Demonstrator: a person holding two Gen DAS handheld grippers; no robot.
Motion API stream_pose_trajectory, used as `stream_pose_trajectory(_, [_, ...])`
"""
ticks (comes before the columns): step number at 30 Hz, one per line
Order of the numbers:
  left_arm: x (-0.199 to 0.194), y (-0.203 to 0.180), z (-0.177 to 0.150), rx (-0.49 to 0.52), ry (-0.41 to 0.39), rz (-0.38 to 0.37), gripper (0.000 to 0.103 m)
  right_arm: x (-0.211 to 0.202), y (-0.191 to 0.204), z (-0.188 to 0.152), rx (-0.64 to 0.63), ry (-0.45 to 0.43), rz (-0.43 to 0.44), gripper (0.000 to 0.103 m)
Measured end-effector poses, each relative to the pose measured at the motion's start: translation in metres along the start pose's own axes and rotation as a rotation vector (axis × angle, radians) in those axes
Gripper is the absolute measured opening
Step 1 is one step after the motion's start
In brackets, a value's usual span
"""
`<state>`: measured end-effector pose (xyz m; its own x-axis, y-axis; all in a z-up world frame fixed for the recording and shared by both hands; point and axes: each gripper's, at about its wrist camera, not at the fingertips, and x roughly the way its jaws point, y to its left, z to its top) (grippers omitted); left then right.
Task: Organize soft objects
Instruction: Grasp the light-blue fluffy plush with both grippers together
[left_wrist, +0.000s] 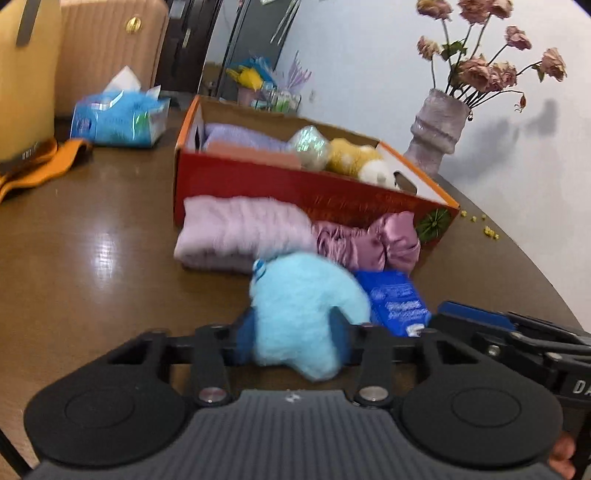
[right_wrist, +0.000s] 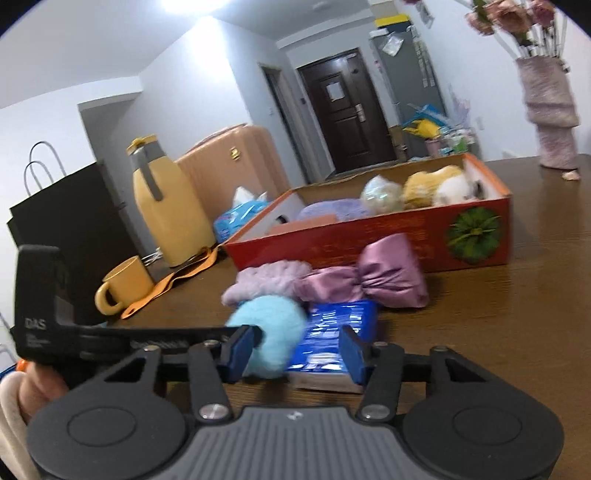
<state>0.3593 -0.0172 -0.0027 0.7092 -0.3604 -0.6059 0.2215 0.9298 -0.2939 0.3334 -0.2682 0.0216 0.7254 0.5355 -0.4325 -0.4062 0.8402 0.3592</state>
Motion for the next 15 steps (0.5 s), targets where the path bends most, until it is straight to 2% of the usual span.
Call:
stream_pose_trajectory(7, [-0.036, -0.005, -0.027, -0.025, 0.042, -0.020, 0.039, 0.004, 0.015, -0.019, 0.009, 0.065, 0.034, 0.047])
stream_pose_trajectory(9, [-0.048, -0.007, -0.037, -0.051, 0.054, -0.026, 0.042, -0.005, 0.019, -0.027, 0.010, 0.064, 0.033, 0.047])
stream_pose_trajectory(10, [-0.054, -0.009, -0.043, -0.059, 0.067, -0.044, 0.045, -0.011, 0.020, -0.031, 0.016, 0.062, 0.030, 0.047])
stream_pose_trajectory(11, [-0.059, -0.011, -0.048, -0.059, 0.074, -0.069, 0.053, -0.017, 0.020, -0.036, 0.026, 0.057, 0.027, 0.047])
stream_pose_trajectory(15, [-0.080, -0.020, -0.064, -0.067, 0.048, -0.155, 0.062, -0.044, 0.010, -0.053, 0.109, 0.053, 0.020, 0.047])
